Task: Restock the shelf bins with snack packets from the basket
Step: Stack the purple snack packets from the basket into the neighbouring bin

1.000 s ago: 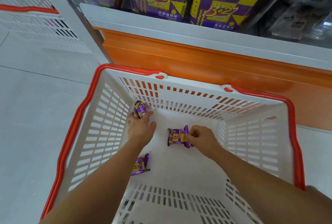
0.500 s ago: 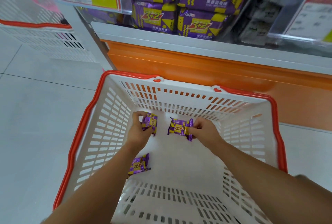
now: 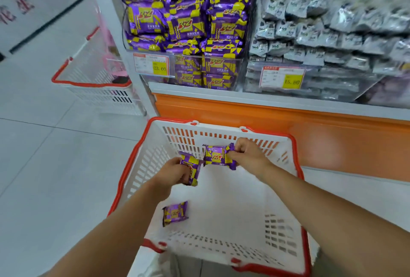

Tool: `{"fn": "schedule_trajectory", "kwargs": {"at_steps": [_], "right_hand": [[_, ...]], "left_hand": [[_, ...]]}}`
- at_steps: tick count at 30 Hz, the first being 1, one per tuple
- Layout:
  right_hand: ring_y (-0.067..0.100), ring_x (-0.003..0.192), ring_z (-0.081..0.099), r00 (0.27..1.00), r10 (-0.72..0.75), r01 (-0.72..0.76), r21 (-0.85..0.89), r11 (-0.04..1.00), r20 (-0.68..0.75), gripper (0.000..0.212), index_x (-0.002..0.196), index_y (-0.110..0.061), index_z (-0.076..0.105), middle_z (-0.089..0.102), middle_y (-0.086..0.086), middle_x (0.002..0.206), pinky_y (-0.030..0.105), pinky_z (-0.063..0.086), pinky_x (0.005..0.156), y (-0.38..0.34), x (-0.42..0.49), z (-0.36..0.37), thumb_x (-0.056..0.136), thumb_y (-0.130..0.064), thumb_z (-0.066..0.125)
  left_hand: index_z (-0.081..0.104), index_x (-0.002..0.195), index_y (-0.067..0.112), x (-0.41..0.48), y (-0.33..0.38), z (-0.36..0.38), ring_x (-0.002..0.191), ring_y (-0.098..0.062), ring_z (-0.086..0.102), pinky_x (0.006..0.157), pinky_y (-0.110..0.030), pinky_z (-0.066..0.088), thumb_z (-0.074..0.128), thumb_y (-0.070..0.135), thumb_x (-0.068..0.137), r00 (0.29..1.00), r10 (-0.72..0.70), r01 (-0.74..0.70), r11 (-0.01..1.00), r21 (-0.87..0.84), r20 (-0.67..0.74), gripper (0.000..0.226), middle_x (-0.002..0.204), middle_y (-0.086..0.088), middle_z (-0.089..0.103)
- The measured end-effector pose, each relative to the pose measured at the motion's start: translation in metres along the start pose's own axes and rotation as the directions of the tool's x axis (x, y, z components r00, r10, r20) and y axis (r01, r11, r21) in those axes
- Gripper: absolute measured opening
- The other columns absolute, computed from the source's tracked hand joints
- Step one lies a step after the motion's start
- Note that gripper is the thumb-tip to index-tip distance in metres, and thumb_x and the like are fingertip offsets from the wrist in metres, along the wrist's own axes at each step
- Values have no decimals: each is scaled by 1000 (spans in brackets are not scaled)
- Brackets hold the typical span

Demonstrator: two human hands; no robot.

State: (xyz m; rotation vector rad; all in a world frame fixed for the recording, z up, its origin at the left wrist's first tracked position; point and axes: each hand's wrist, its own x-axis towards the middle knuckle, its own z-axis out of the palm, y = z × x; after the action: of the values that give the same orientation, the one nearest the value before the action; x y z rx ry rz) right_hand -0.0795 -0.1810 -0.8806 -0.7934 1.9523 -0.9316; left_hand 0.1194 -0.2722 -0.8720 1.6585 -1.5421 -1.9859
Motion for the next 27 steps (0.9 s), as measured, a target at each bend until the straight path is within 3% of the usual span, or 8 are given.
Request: {"fn": "schedule_trajectory", "kwargs": {"at_steps": [4, 7, 10, 12, 15, 19, 24, 27], "right_hand": [[15, 65, 50, 998, -60, 61, 36, 997, -24, 29, 70, -16, 45, 50, 3, 68, 28, 37, 57, -33, -23, -22, 86, -5, 66], [15, 62, 47, 992, -118, 120, 57, 991, -34, 28, 74, -16, 45, 51, 5, 68, 28, 36, 57, -53, -39, -32, 83, 0, 66], [25, 80, 58, 990, -135, 138, 172, 975, -29, 27, 94, -15, 48, 62, 21, 94, 32, 44, 63, -64, -56, -38, 84, 5, 63], [25, 89, 62, 990, -141, 138, 252, 958, -8, 36, 109, -20, 49, 61, 21, 112, 27, 49, 63, -71, -67, -43, 87, 6, 61], [20, 86, 63, 983, -178, 163, 245, 956, 39, 41, 124, -17, 53, 62, 18, 115, 22, 51, 60, -84, -82, -52, 91, 7, 55], [21, 81, 63, 967, -241, 222, 188, 957, 83, 41, 117, -12, 62, 65, 16, 106, 31, 54, 67, -103, -95, -61, 88, 14, 49], [14, 76, 63, 944, -301, 271, 203, 941, 136, 37, 104, -16, 60, 61, 16, 116, 21, 52, 56, -129, -107, -68, 87, 15, 53], [16, 82, 64, 935, -318, 288, 184, 940, 160, 38, 104, -18, 59, 61, 13, 116, 25, 56, 64, -139, -108, -68, 87, 15, 54]], "left_hand": [[54, 79, 9, -37, 22, 2, 54, -19, 48, 58, -26, 38, 45, -1, 50, 998, 48, -49, 998, -44, -28, 31, 65, -11, 48], [50, 74, 15, -56, 40, 4, 57, -15, 39, 55, -25, 29, 44, -12, 69, 996, 71, -77, 992, -96, -61, 28, 59, -2, 45], [51, 66, 13, -74, 50, 5, 62, -16, 42, 59, -26, 38, 43, -15, 75, 995, 99, -101, 987, -123, -22, 30, 58, -2, 47], [52, 64, 10, -86, 56, 6, 65, -17, 47, 62, -28, 45, 47, -14, 80, 991, 130, -124, 984, -127, 38, 29, 60, -3, 51], [60, 78, 5, -105, 63, 8, 68, -18, 58, 68, -27, 53, 51, -13, 85, 968, 201, -179, 972, -153, 147, 22, 78, -10, 61], [62, 94, 3, -122, 74, 10, 72, -15, 66, 70, -23, 56, 54, -18, 82, 948, 263, -228, 955, -191, 182, 26, 84, -10, 67], [63, 84, 3, -137, 97, 11, 68, -13, 68, 60, -21, 57, 55, -18, 82, 962, 222, -171, 942, -287, 155, 23, 80, -8, 70], [62, 98, 1, -141, 105, 7, 76, -19, 68, 64, -25, 59, 56, -18, 81, 961, 229, -170, 933, -318, 157, 27, 89, -12, 70]]}}
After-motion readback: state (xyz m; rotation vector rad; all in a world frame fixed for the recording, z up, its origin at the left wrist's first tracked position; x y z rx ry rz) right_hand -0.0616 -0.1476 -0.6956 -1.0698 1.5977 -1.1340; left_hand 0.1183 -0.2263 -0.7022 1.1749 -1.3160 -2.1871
